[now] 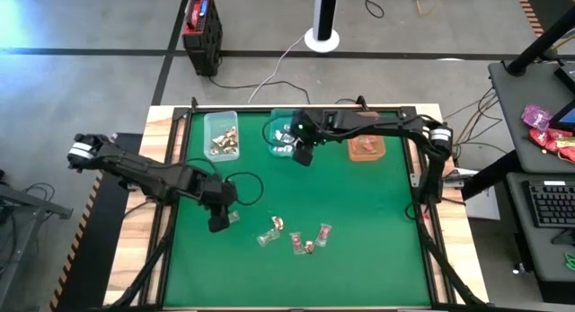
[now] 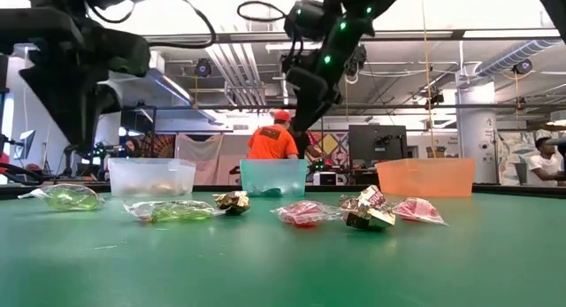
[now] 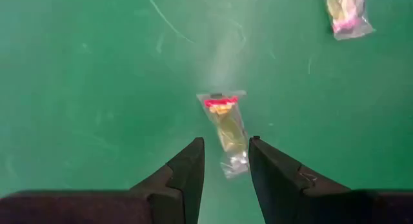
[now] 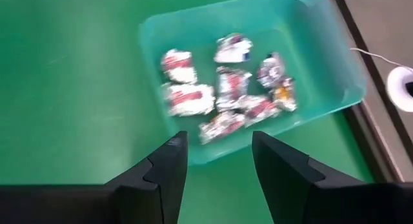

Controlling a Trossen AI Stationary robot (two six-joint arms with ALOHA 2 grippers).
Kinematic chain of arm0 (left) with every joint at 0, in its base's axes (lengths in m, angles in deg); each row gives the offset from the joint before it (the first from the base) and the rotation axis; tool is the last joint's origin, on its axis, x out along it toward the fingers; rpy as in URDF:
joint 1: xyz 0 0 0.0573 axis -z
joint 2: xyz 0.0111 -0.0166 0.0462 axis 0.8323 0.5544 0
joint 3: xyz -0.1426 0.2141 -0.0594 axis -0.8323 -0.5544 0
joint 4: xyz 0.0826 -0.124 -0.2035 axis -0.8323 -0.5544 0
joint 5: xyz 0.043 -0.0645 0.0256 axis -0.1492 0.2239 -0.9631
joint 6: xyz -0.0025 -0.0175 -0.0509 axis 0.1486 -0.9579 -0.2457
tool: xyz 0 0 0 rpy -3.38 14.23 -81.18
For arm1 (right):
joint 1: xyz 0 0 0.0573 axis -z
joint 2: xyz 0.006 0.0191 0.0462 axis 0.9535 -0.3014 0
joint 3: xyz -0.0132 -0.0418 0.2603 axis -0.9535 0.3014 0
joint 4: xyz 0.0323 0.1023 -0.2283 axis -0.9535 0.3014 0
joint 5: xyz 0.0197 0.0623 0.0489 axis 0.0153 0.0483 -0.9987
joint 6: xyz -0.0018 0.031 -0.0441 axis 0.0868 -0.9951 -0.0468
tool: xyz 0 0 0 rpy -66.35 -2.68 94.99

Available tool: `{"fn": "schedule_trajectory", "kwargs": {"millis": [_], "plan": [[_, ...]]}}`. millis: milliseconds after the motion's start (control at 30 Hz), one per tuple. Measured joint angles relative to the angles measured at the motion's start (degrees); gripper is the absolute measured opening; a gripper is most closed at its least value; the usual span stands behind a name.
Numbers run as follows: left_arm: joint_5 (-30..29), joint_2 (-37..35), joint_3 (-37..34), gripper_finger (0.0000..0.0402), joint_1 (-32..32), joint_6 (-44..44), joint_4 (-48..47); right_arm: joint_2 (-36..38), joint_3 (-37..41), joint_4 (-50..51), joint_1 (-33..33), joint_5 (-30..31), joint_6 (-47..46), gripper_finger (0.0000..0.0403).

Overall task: Sort candy by brand, put in halloween buckets
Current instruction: Put the green gummy into the orange bin

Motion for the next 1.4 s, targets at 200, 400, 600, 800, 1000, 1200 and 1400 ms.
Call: {"fn": "schedule_trajectory", "kwargs": {"millis": [200, 400, 600, 800, 1000, 1200, 1400], "plan": [[-1.4, 0.6, -1.2, 0.0105, 3.7, -4.9, 1.8, 1.8, 2.4, 1.2, -4.2, 0.0, -1.6, 0.0167], [-4.3, 2.6, -2.1, 0.0105, 5.9, -6.5, 5.4, 6.8, 10.2, -1.9, -6.8, 0.2, -5.3, 0.0167], [-10.0, 6.4, -2.1, 0.0105, 9.1, -6.6, 6.7, 14.3, 22.3, -11.0, -9.9, 2.1, -10.3, 0.0167], [-10.8, 9.5, -2.2, 0.0112, 10.1, -7.0, 7.6, 20.2, 30.5, -17.7, -12.4, 6.4, -14.4, 0.0167], [-10.0, 12.0, -2.1, 0.0132, 10.5, -6.9, 8.0, 21.9, 33.2, -19.2, -13.9, 8.0, -16.7, 0.0167], [-9.0, 14.5, -2.1, 0.0105, 10.5, -6.7, 8.0, 21.7, 33.5, -19.3, -14.5, 8.2, -17.1, 0.0167], [-8.0, 15.2, -2.1, 0.0012, 10.5, -5.3, 8.2, 21.7, 33.5, -19.8, -15.0, 8.2, -17.0, 0.0167]]}}
